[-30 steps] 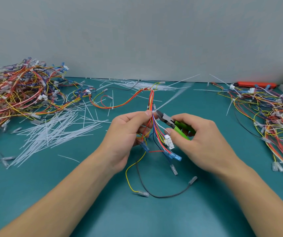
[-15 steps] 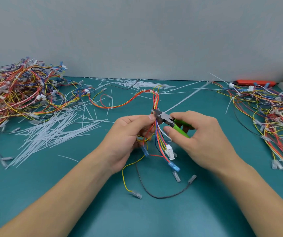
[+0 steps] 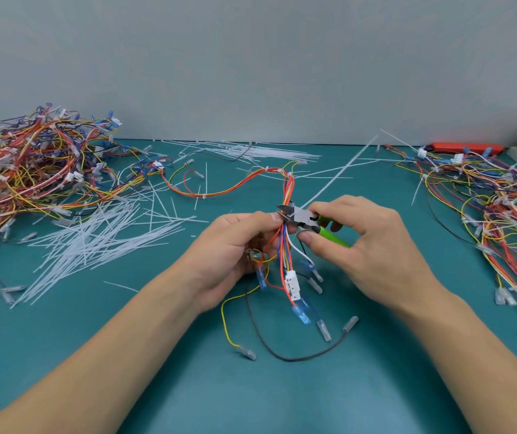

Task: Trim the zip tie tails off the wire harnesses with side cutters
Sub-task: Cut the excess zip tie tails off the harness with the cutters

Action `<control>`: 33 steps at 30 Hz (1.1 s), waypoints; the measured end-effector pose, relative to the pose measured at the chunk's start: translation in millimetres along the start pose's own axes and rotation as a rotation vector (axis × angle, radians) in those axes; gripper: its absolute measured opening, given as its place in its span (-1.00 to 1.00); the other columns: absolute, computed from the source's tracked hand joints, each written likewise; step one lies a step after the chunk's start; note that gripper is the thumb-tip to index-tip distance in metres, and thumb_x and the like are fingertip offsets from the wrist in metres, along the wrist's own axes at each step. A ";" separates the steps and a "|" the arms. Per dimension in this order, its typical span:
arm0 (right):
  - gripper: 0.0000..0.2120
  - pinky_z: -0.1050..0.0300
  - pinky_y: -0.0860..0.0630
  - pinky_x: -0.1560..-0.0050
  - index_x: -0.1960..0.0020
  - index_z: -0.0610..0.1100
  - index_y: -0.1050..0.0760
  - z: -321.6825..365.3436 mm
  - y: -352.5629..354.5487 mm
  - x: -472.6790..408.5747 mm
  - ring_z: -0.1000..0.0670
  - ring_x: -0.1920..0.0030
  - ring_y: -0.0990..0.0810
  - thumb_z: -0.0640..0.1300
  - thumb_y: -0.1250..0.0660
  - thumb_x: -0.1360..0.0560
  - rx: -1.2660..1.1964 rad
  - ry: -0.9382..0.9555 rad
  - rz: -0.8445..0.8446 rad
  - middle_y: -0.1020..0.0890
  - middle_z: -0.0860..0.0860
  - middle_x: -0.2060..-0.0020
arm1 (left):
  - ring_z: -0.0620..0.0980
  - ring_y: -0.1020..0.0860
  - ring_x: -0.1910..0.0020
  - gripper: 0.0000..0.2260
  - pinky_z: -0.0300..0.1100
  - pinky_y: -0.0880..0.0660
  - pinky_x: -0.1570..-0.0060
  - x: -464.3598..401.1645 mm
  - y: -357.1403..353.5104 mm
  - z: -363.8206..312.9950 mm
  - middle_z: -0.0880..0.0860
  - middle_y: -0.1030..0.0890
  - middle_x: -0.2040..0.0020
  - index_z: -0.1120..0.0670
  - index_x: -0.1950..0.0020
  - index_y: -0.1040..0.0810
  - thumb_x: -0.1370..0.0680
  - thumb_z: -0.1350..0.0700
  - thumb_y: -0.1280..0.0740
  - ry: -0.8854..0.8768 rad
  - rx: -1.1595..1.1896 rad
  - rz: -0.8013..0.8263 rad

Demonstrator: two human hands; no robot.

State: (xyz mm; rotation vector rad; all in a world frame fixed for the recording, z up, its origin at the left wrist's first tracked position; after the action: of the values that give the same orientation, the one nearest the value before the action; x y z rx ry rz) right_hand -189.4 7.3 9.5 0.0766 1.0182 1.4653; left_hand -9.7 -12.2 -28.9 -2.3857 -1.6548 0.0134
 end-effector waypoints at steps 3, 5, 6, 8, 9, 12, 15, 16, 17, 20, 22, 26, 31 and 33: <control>-0.71 -0.02 -0.49 0.00 -0.12 -0.02 -0.70 -1.0 -1.1 -0.3 -0.06 0.10 -0.52 0.14 -0.47 -0.50 -0.017 0.004 0.001 -0.63 0.06 0.16 | -0.08 -0.50 0.32 -0.79 -0.07 -0.38 0.14 0.4 -0.9 0.4 0.02 -0.59 0.26 0.06 0.13 -0.77 -0.49 -0.03 -0.39 0.012 0.019 0.017; -0.75 -0.01 -0.47 0.04 -0.09 0.00 -0.70 -1.5 -1.9 -0.9 -0.06 0.15 -0.49 0.11 -0.46 -0.50 -0.040 0.007 0.004 -0.60 0.06 0.21 | -0.08 -0.52 0.33 -0.79 -0.07 -0.39 0.15 0.5 -0.8 0.1 0.01 -0.60 0.28 0.06 0.14 -0.77 -0.49 -0.02 -0.39 0.012 0.032 0.023; -0.77 -0.01 -0.46 0.07 -0.08 0.02 -0.70 -1.7 -2.4 -1.2 -0.06 0.17 -0.47 0.10 -0.46 -0.51 -0.054 0.007 0.007 -0.58 0.06 0.23 | -0.08 -0.52 0.33 -0.78 -0.07 -0.38 0.15 0.4 -0.7 0.1 0.01 -0.60 0.28 0.06 0.14 -0.77 -0.49 -0.02 -0.38 0.009 0.033 0.027; -0.80 -0.01 -0.44 0.11 -0.07 0.05 -0.70 -2.3 -3.5 -1.2 -0.07 0.20 -0.46 0.10 -0.45 -0.52 -0.079 0.004 0.015 -0.56 0.06 0.26 | -0.07 -0.51 0.33 -0.78 -0.06 -0.37 0.15 0.2 -0.7 0.0 0.01 -0.59 0.29 0.07 0.13 -0.76 -0.50 -0.02 -0.38 0.003 0.033 0.034; -0.81 -0.01 -0.43 0.13 -0.06 0.06 -0.70 -2.7 -4.3 -1.1 -0.08 0.22 -0.45 0.11 -0.45 -0.52 -0.086 0.003 0.021 -0.55 0.04 0.27 | -0.07 -0.50 0.32 -0.78 -0.06 -0.37 0.15 0.1 -0.7 0.0 0.01 -0.59 0.29 0.07 0.13 -0.76 -0.50 -0.02 -0.38 0.000 0.032 0.036; -0.84 -0.02 -0.40 0.20 -0.05 0.11 -0.70 -2.9 -6.0 -1.1 -0.07 0.26 -0.43 0.14 -0.43 -0.54 -0.094 0.000 0.037 -0.54 0.00 0.30 | -0.08 -0.51 0.32 -0.79 -0.06 -0.36 0.15 0.2 -0.6 0.0 0.00 -0.60 0.28 0.06 0.13 -0.76 -0.49 -0.02 -0.39 -0.005 0.034 0.041; -0.92 0.09 -0.37 0.25 -0.03 0.26 -0.67 0.1 -6.9 -1.6 -0.05 0.27 -0.44 0.14 -0.43 -0.55 -0.129 0.006 0.050 -0.56 0.00 0.29 | -0.10 -0.52 0.34 -0.80 -0.09 -0.35 0.18 0.0 -0.4 -0.1 -0.02 -0.60 0.31 0.05 0.13 -0.77 -0.49 -0.03 -0.41 -0.008 0.030 0.041; -0.91 0.12 -0.36 0.26 -0.01 0.34 -0.64 1.0 -7.2 -1.6 -0.04 0.27 -0.44 0.14 -0.44 -0.55 -0.142 0.010 0.055 -0.57 0.00 0.29 | -0.10 -0.51 0.35 -0.79 -0.09 -0.34 0.18 -0.2 -0.3 -0.2 -0.02 -0.60 0.31 0.05 0.14 -0.77 -0.50 -0.03 -0.39 -0.009 0.032 0.040; -0.87 0.13 -0.35 0.26 0.00 0.40 -0.61 1.6 -7.5 -1.8 -0.03 0.27 -0.44 0.13 -0.44 -0.56 -0.151 0.016 0.059 -0.57 0.00 0.29 | -0.10 -0.52 0.35 -0.79 -0.09 -0.34 0.18 -0.4 -0.3 -0.2 -0.02 -0.60 0.31 0.05 0.13 -0.76 -0.51 -0.02 -0.38 -0.009 0.036 0.038; -0.89 0.14 -0.32 0.29 0.01 0.38 -0.63 1.7 -8.2 -2.1 -0.02 0.29 -0.41 0.14 -0.44 -0.56 -0.161 0.011 0.063 -0.57 -0.02 0.31 | -0.09 -0.54 0.35 -0.78 -0.09 -0.36 0.17 -0.1 -0.2 -0.3 -0.01 -0.61 0.31 0.06 0.13 -0.77 -0.51 -0.02 -0.37 -0.001 0.041 0.031; -0.91 0.16 -0.31 0.30 -0.02 0.32 -0.67 0.6 -8.7 -1.8 -0.01 0.30 -0.41 0.14 -0.44 -0.56 -0.164 0.006 0.062 -0.57 -0.01 0.31 | -0.10 -0.55 0.36 -0.78 -0.10 -0.37 0.18 0.6 -0.5 -0.7 -0.01 -0.61 0.31 0.05 0.15 -0.77 -0.50 -0.02 -0.37 0.002 0.044 0.031; -0.90 0.12 -0.35 0.28 -0.04 0.34 -0.66 -1.4 -8.8 -0.6 -0.02 0.28 -0.44 0.14 -0.45 -0.56 -0.163 0.008 0.058 -0.60 0.01 0.28 | -0.11 -0.54 0.36 -0.78 -0.14 -0.38 0.22 1.0 -1.5 -1.2 -0.02 -0.61 0.31 0.05 0.15 -0.77 -0.50 -0.01 -0.37 0.003 0.043 0.033; -0.88 0.24 -0.46 0.07 -0.08 0.23 -0.67 -4.0 -10.6 2.2 -0.01 0.12 -0.57 0.12 -0.44 -0.56 -0.101 0.006 0.036 -0.66 0.15 0.14 | -0.08 -0.52 0.30 -0.78 -0.09 -0.37 0.14 -0.1 -0.5 0.6 0.02 -0.62 0.26 0.06 0.15 -0.76 -0.49 -0.02 -0.38 0.009 0.043 0.017; -0.85 0.19 -0.49 0.05 -0.10 0.16 -0.69 -5.0 -10.6 2.3 -0.02 0.10 -0.58 0.12 -0.44 -0.55 -0.095 -0.004 0.031 -0.67 0.13 0.14 | -0.07 -0.51 0.30 -0.79 -0.08 -0.37 0.13 0.0 -0.5 0.8 0.03 -0.61 0.26 0.07 0.15 -0.76 -0.48 -0.02 -0.40 0.009 0.041 0.020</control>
State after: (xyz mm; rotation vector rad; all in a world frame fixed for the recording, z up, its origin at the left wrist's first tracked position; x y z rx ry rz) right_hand -184.7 4.7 -1.1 0.0269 0.9462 1.5391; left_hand -10.3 -11.8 -29.5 -2.3679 -1.6111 0.0392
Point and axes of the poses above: each hand's wrist, its own x-axis away from the middle knuckle, its own y-axis out of the back of the hand, z = x × y, the point moved 6 cm from there along -x, towards the middle knuckle
